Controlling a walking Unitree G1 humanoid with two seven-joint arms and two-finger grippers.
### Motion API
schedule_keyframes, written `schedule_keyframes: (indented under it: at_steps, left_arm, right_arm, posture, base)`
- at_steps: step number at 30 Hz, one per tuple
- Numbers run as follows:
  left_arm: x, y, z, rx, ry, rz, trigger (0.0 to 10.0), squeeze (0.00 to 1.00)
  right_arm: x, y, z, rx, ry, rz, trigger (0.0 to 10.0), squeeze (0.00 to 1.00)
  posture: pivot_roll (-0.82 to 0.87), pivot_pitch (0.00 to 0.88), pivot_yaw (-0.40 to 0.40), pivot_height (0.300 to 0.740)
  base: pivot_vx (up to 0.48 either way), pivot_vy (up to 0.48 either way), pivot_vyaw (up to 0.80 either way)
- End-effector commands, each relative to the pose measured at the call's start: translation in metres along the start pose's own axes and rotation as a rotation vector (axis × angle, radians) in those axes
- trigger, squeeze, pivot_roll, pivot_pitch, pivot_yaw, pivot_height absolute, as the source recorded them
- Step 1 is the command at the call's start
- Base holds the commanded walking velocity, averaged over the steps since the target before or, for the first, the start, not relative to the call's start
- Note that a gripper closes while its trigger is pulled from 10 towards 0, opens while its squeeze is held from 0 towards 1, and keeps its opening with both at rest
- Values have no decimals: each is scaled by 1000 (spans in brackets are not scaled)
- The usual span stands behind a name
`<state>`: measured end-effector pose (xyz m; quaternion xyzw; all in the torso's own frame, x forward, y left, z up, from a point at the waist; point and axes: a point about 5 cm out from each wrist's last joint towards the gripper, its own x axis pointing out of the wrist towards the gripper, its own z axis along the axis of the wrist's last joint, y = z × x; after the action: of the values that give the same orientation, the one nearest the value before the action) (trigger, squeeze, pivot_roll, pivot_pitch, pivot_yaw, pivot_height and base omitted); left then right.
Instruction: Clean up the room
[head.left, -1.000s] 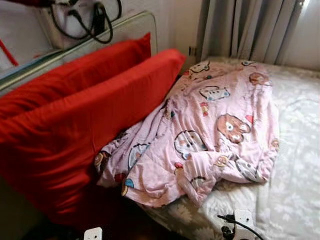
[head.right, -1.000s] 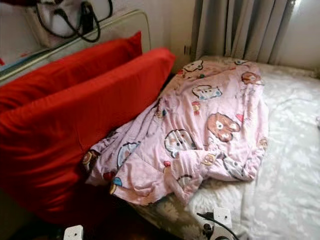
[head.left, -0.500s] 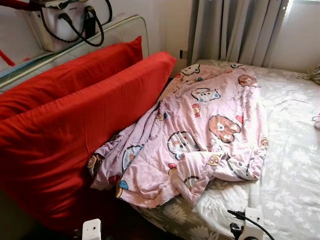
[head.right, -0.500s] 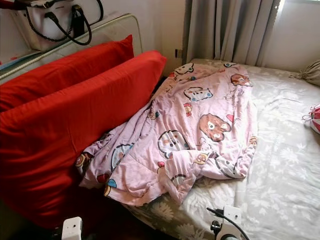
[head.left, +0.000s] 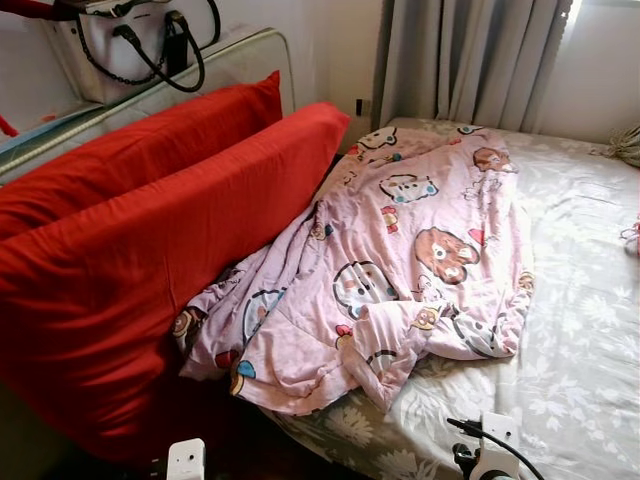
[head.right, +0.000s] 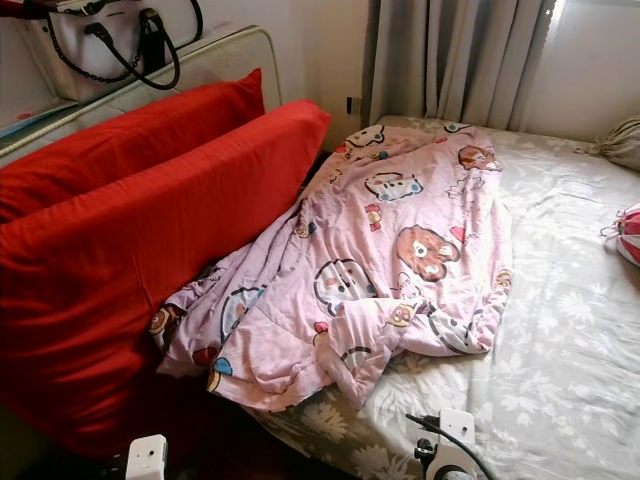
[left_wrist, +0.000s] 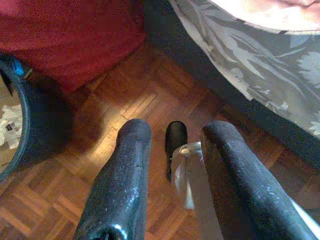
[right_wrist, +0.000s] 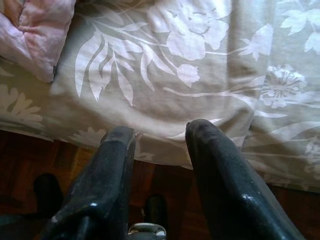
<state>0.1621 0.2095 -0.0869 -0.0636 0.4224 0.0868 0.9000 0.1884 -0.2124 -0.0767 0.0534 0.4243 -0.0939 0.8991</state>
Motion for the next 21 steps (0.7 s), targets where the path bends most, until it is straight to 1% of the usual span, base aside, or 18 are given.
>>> schedule_keyframes:
  at_steps: [1, 3, 5, 11, 12, 15, 19, 21]
  left_arm:
    - [-4, 9, -9, -10, 26, 25, 10000, 0]
    - [-6, 12, -15, -17, 39, 31, 10000, 0]
    - [-8, 13, -22, -25, 54, 35, 10000, 0]
    - [-11, 13, -31, -39, 74, 42, 10000, 0]
    - [-12, 13, -33, -43, 78, 43, 10000, 0]
    - [-12, 12, -34, -45, 81, 43, 10000, 0]
    - [-13, 13, -34, -51, 82, 46, 10000, 0]
    - [-13, 15, -34, -49, 84, 49, 10000, 0]
  right_arm:
    - [0, -1, 1, -4, -2, 1, 10000, 0]
    - [0, -2, 2, -8, -6, 4, 10000, 0]
    - [0, -3, 3, -36, -3, 16, 10000, 0]
    - [0, -7, 2, -52, 3, 14, 10000, 0]
    - [-1, -10, 0, -51, 9, 10, 10000, 0]
    - [-2, -12, -2, -58, 17, 7, 10000, 0]
    - [-2, -12, -2, -65, 21, 10, 10000, 0]
    - [-2, -10, -4, -68, 23, 13, 10000, 0]
  posture:
    - [-19, 0, 32, 740]
    - [-16, 0, 24, 740]
    - [-11, 0, 14, 740]
    - [-15, 0, 2, 740]
    - [-17, 0, -1, 740]
    - [-10, 0, -6, 740]
    - [-8, 0, -4, 740]
    - [-9, 0, 3, 740]
  base:
    - [0, 0, 0]
    - [0, 0, 0]
    - [0, 0, 0]
    - [0, 0, 0]
    - [0, 0, 0]
    - [0, 0, 0]
    - [0, 0, 0]
    - [0, 0, 622]
